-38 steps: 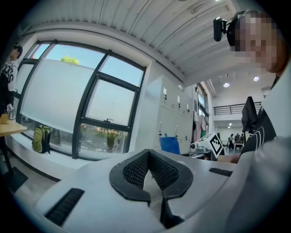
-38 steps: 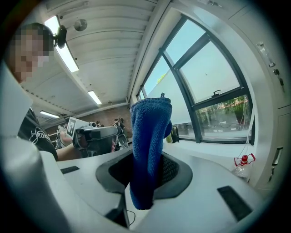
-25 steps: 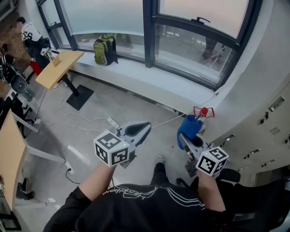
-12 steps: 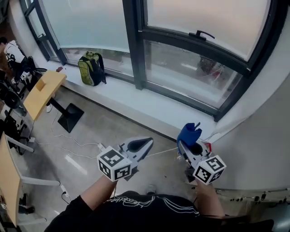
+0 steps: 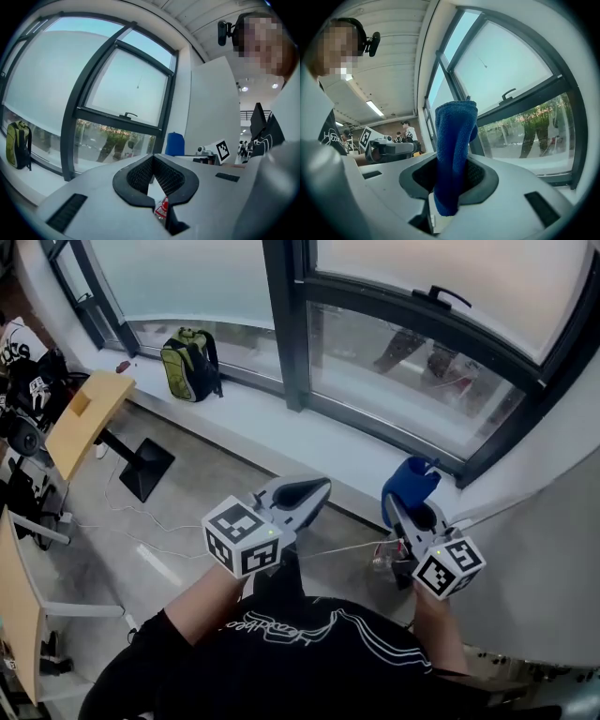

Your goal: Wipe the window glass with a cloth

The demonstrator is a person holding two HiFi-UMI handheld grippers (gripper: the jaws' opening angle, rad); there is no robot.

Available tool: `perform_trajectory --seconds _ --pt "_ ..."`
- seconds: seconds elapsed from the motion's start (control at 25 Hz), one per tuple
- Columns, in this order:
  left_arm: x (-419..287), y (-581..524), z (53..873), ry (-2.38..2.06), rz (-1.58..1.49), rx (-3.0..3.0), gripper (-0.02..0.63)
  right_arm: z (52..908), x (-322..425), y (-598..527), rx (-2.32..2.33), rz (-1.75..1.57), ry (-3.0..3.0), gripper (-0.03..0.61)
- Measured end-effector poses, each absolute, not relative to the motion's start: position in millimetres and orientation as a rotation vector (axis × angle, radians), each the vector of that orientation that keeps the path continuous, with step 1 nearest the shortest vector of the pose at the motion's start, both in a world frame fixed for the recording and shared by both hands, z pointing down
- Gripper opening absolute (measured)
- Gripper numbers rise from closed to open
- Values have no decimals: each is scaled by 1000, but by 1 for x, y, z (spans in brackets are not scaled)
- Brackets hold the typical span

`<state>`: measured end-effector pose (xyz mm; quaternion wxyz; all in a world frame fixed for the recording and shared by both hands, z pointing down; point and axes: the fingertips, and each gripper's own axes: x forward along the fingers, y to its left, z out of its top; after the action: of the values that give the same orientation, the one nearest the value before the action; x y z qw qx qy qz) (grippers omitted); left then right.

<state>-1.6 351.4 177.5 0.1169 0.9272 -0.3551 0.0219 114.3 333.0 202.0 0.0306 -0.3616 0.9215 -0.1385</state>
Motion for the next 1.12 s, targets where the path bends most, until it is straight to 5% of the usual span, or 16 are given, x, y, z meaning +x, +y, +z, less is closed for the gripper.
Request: perform_trajectory --seconds 0.28,0.8,1.12 --pt "-57 244 208 -1036 68 2686 5 236 75 226 -1218 -496 2793 92" --pt "-209 -48 236 -1003 156 2681 5 239 -116 -58 -1207 -455 2797 92" --pt "-234 -120 249 -936 131 2630 5 247 -160 -156 -1280 -328 2866 93"
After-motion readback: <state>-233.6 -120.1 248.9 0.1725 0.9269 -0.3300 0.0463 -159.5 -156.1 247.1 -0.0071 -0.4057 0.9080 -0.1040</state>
